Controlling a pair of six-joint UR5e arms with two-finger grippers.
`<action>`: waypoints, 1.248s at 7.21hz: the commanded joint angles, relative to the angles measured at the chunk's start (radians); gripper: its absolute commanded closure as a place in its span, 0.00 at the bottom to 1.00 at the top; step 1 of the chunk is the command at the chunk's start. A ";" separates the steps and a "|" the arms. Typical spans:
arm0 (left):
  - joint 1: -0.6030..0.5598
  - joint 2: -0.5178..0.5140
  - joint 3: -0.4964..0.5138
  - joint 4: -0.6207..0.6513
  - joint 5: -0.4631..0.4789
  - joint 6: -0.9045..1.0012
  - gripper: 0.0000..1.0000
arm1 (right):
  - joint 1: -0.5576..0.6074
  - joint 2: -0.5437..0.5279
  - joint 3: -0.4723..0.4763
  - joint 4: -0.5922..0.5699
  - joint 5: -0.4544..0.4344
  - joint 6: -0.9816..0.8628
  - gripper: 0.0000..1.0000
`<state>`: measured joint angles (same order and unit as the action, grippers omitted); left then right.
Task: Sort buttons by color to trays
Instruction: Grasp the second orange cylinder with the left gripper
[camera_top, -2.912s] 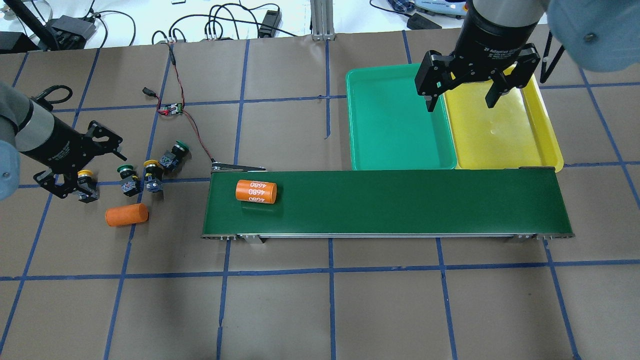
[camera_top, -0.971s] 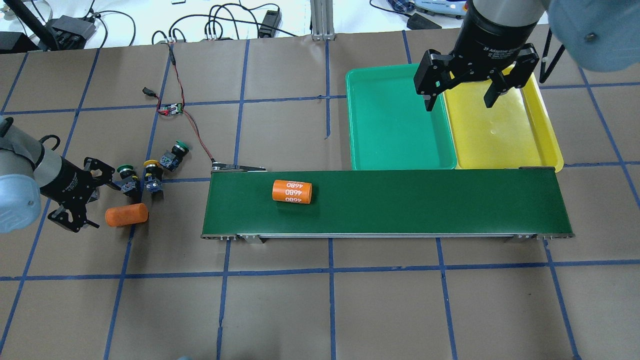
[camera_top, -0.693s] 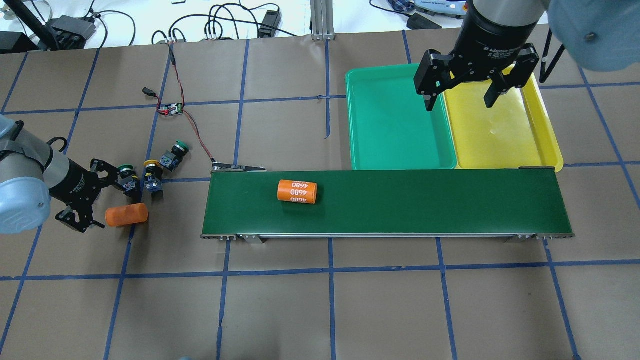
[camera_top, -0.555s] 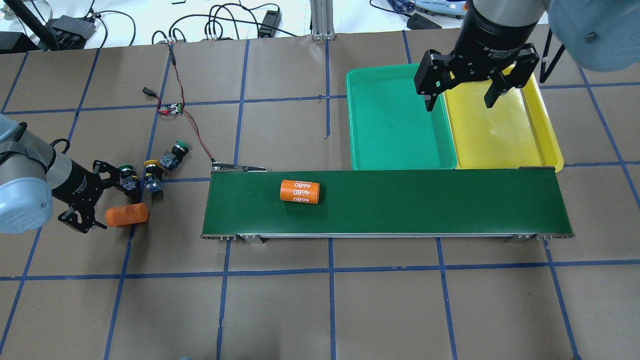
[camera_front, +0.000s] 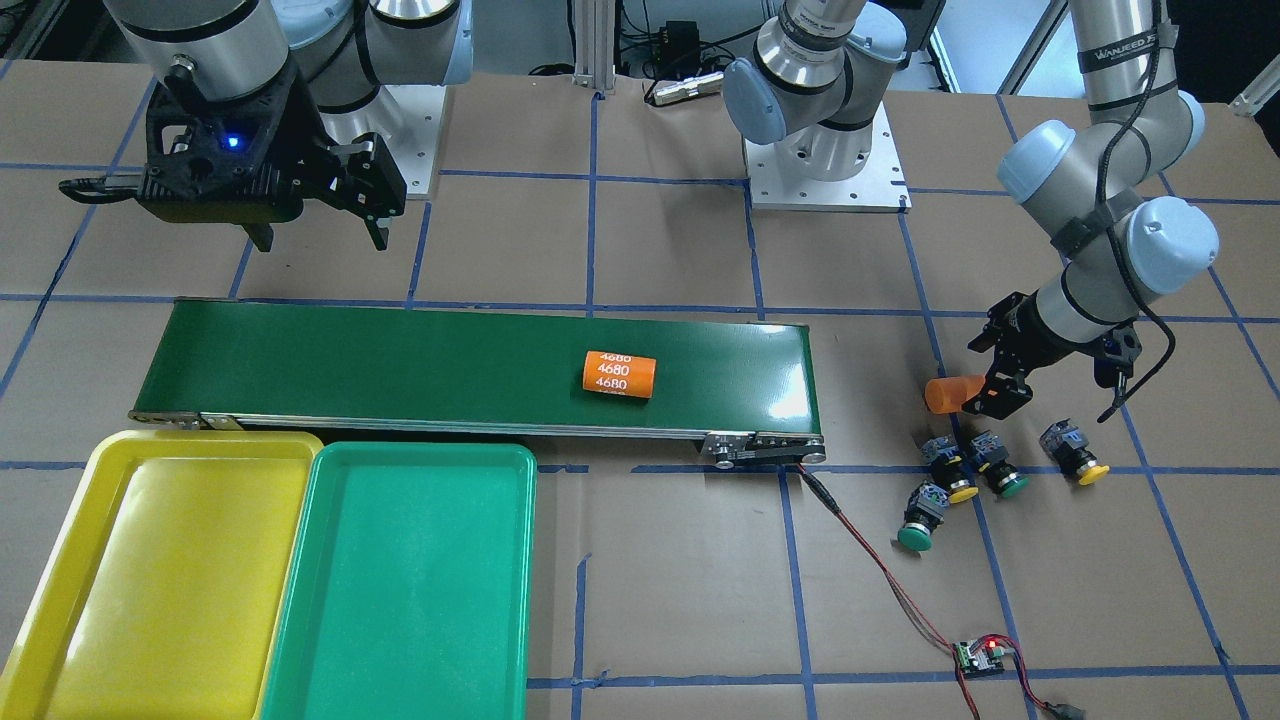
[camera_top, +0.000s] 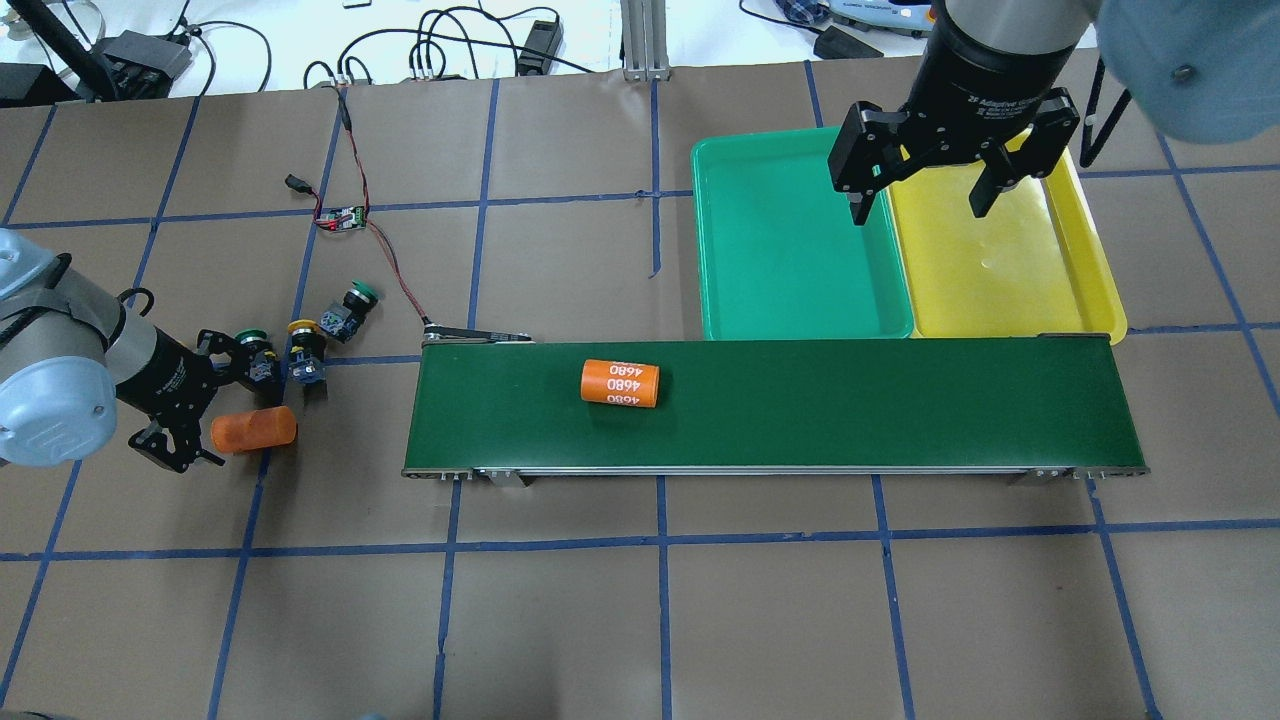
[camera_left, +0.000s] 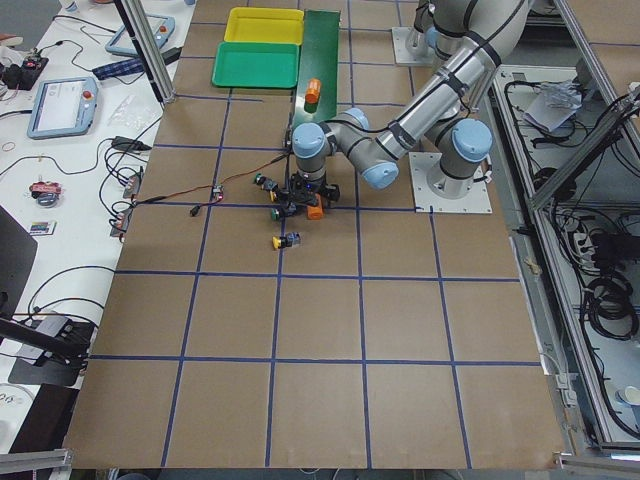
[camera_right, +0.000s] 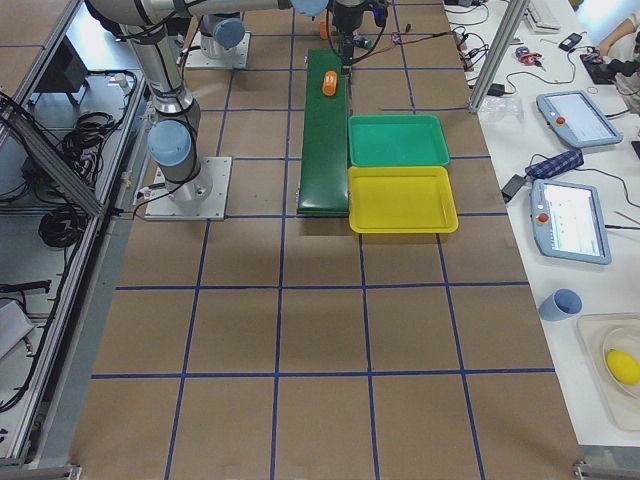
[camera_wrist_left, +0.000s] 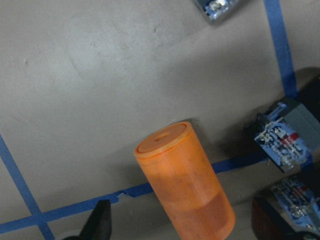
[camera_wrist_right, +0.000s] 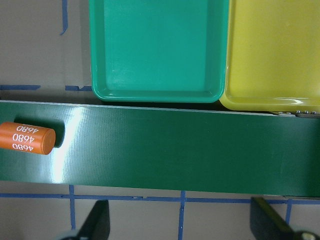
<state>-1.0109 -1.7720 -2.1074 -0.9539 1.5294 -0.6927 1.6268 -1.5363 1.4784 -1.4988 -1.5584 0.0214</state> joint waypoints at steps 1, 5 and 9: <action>0.000 -0.010 0.000 -0.002 0.002 0.002 0.00 | 0.001 0.001 0.000 -0.003 0.004 -0.001 0.00; 0.000 -0.030 0.001 0.000 0.011 0.002 0.00 | -0.005 0.001 0.000 -0.006 -0.003 -0.005 0.00; 0.003 -0.034 0.010 -0.002 0.014 0.016 1.00 | -0.001 0.001 0.002 -0.008 0.004 -0.003 0.00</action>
<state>-1.0095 -1.8052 -2.1021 -0.9548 1.5418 -0.6823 1.6243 -1.5350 1.4796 -1.5058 -1.5560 0.0190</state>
